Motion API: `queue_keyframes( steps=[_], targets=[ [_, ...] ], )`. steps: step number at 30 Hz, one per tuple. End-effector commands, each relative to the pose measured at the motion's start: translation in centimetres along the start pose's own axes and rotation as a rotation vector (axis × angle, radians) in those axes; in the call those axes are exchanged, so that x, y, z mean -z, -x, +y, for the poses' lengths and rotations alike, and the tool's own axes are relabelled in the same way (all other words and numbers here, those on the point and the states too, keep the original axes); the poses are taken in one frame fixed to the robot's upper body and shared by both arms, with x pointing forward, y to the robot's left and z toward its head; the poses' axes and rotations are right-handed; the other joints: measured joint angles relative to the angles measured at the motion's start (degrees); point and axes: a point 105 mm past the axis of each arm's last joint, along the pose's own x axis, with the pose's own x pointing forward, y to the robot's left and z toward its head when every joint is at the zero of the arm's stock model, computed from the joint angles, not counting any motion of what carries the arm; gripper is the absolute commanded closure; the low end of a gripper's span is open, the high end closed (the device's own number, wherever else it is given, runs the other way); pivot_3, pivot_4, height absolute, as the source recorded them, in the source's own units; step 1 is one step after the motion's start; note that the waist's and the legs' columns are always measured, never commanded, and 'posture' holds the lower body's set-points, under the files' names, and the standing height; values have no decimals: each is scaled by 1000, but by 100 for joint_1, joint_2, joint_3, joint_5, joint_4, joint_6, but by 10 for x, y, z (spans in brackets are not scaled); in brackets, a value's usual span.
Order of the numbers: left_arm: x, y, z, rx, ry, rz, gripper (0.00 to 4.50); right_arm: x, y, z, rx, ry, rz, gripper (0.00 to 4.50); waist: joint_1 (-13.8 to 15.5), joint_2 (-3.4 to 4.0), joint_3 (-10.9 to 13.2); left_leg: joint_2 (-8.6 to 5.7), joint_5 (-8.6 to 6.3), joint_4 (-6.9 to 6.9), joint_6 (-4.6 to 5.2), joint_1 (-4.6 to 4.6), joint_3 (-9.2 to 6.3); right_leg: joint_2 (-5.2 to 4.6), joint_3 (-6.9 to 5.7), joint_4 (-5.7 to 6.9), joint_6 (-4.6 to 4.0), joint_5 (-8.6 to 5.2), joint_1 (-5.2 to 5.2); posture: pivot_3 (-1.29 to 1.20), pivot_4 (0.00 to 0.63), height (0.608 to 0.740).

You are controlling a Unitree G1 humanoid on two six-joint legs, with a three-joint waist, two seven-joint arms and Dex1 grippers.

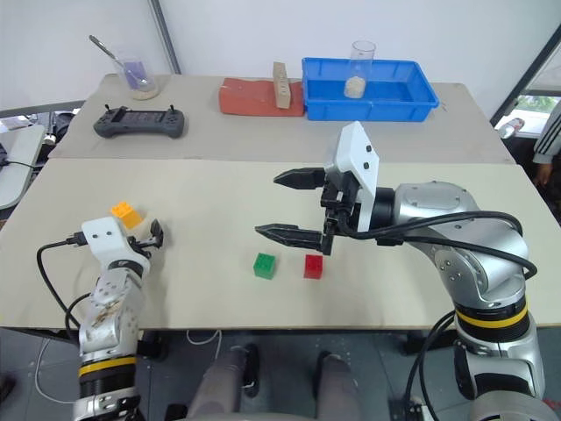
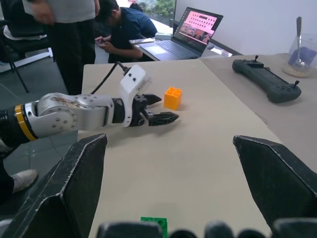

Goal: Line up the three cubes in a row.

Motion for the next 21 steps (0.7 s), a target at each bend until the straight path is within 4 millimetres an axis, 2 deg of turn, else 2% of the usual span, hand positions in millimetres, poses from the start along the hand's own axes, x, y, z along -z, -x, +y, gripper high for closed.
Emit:
queue_keyframes(
  steps=[1,9,12,17,21],
  targets=[
    [9,-10,3,-104,26,49,56,-7,3,-2,8,44,-8,0,20,1,-1,0,0,3,0,0,-1,0,0,0,-1,3,1,0,150,740],
    [7,-33,-9,-135,27,64,56,-5,6,-5,33,44,1,0,34,4,-2,0,0,11,0,1,-3,0,-7,0,1,11,5,0,150,740],
    [5,-37,-9,-131,21,62,949,-7,6,-4,37,47,0,0,34,7,-4,0,0,11,0,1,-3,0,-7,0,1,14,6,0,150,740],
    [3,-40,-8,-133,20,53,3126,-11,5,-3,44,54,1,0,33,7,-4,0,0,10,0,1,-4,0,-8,0,0,16,5,0,150,740],
    [2,-41,-8,-131,21,51,3131,-13,5,-4,51,57,-1,0,34,7,-4,0,0,12,0,1,-4,0,-8,0,0,17,5,0,150,740]
  ],
)
